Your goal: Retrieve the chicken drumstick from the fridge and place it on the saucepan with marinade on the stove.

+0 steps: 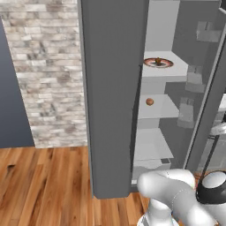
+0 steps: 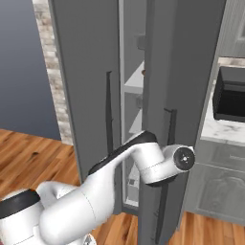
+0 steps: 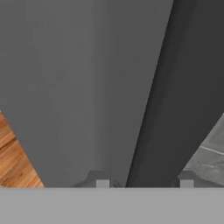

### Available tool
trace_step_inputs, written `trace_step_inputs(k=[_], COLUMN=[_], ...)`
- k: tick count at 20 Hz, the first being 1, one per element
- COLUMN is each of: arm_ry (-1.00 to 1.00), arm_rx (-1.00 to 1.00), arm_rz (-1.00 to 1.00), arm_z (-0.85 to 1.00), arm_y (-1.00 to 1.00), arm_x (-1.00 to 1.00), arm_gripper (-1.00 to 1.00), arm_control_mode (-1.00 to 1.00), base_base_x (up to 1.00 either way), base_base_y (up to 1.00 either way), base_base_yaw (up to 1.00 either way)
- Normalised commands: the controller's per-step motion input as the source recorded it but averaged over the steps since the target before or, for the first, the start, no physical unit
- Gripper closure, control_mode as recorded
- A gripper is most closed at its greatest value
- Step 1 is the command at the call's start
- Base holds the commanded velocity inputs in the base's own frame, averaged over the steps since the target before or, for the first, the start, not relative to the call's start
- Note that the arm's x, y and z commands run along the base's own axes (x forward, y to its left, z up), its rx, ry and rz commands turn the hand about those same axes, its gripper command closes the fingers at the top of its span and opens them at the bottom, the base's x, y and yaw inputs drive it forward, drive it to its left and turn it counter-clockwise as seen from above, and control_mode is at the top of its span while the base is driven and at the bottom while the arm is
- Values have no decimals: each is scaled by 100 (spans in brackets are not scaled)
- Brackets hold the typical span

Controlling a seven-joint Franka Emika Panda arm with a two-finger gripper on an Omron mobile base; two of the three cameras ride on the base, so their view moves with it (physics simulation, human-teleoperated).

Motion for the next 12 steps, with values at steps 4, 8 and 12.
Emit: trace_step_inputs(k=[4,8,12], arm_ry=[0,0,0], arm_rx=[4,1,0], arm_rz=[20,22,19], arm_z=[-6,-1,-7], arm_y=[-98,-43,-7], arm_x=[-73,-37,-4], arm_gripper=[100,100,-100], arm_control_mode=[-100,-100,-100], base_base_x=[0,0,0], base_base_y=[0,0,0], base_base_yaw=[0,0,0])
